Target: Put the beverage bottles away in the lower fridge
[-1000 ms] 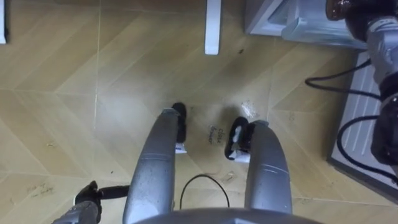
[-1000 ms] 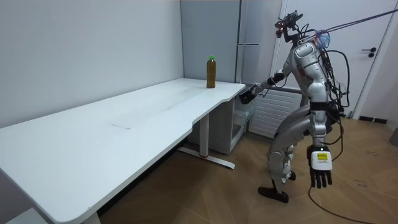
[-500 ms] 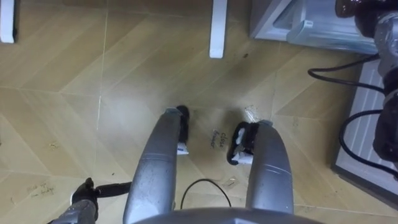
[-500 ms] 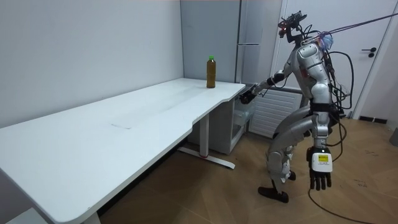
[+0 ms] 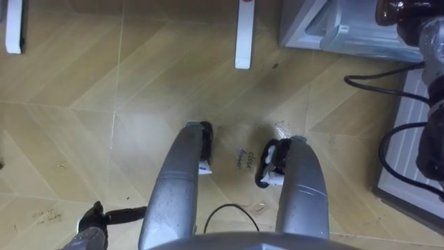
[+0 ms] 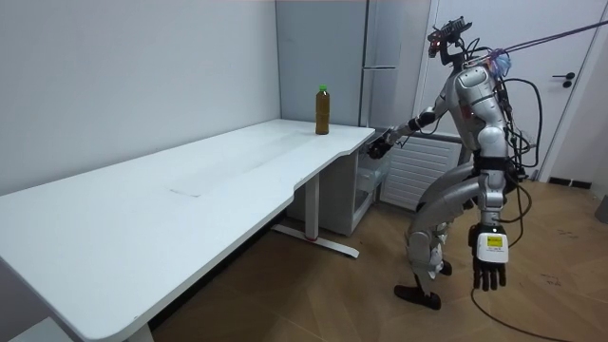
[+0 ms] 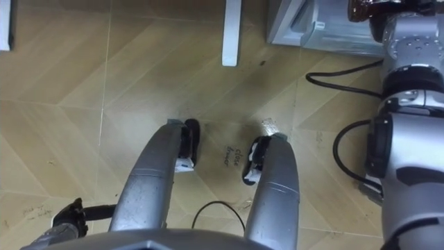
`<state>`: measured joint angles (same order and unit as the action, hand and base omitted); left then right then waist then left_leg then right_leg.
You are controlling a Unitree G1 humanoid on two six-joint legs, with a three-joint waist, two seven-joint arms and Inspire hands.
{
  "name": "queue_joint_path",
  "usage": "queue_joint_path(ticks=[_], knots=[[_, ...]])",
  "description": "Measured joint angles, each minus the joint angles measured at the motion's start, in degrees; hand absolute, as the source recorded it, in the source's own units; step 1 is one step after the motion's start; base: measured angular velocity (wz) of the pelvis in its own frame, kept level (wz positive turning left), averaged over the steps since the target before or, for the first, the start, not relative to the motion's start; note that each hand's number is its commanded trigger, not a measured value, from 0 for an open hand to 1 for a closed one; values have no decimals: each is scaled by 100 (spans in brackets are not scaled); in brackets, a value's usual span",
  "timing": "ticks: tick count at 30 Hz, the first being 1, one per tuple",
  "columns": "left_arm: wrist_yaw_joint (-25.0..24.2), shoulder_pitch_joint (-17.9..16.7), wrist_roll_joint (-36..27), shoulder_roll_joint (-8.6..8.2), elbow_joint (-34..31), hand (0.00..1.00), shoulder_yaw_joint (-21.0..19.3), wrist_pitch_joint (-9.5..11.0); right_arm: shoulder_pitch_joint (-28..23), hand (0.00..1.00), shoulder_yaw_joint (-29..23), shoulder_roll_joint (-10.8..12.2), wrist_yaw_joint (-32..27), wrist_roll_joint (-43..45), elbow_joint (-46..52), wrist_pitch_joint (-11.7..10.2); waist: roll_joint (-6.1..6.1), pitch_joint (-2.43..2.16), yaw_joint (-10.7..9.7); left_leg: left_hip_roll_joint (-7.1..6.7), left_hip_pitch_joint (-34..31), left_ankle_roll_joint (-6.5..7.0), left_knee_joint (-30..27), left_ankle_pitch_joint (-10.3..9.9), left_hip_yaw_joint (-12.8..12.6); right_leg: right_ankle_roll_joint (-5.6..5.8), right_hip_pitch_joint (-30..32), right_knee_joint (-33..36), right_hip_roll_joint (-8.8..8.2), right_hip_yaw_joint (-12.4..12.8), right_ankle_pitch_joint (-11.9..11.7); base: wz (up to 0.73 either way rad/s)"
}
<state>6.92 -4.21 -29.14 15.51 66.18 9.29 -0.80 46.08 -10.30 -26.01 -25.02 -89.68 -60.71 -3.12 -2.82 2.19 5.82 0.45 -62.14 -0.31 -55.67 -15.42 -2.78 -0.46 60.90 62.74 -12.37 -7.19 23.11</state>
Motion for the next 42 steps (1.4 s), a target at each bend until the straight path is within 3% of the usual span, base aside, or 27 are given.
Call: queue_joint_path(ticks=[13,14,34,35,42], knots=[[-28,-91,0,59,-61,0,15,-18,-48,0,0,-51,29,-4,0,0,38,1,38,-3,29,16,3,-11,-30,3,-25,-2,-45,-14,6,0],[-21,-154,0,67,-174,0,14,-38,-58,100,-1,-57,46,-4,-1,0,39,1,38,-3,29,18,3,-13,-30,3,-26,-3,-45,-14,6,0],[249,-331,-2,74,-680,0,646,-137,-292,100,-4,-69,80,-5,-104,1,92,3,39,25,390,47,208,-67,-36,92,-438,-320,35,-30,-21,-1],[251,-332,-2,74,-685,0,667,-132,-292,3,-4,-71,80,-4,-104,1,92,3,32,25,389,47,214,-67,-40,63,-440,-321,36,-32,-36,4],[264,-333,8,82,-851,0,670,-161,-296,0,7,-74,76,-8,-114,1,94,4,40,94,395,62,230,-79,-137,61,-443,-336,66,-17,-29,0]])
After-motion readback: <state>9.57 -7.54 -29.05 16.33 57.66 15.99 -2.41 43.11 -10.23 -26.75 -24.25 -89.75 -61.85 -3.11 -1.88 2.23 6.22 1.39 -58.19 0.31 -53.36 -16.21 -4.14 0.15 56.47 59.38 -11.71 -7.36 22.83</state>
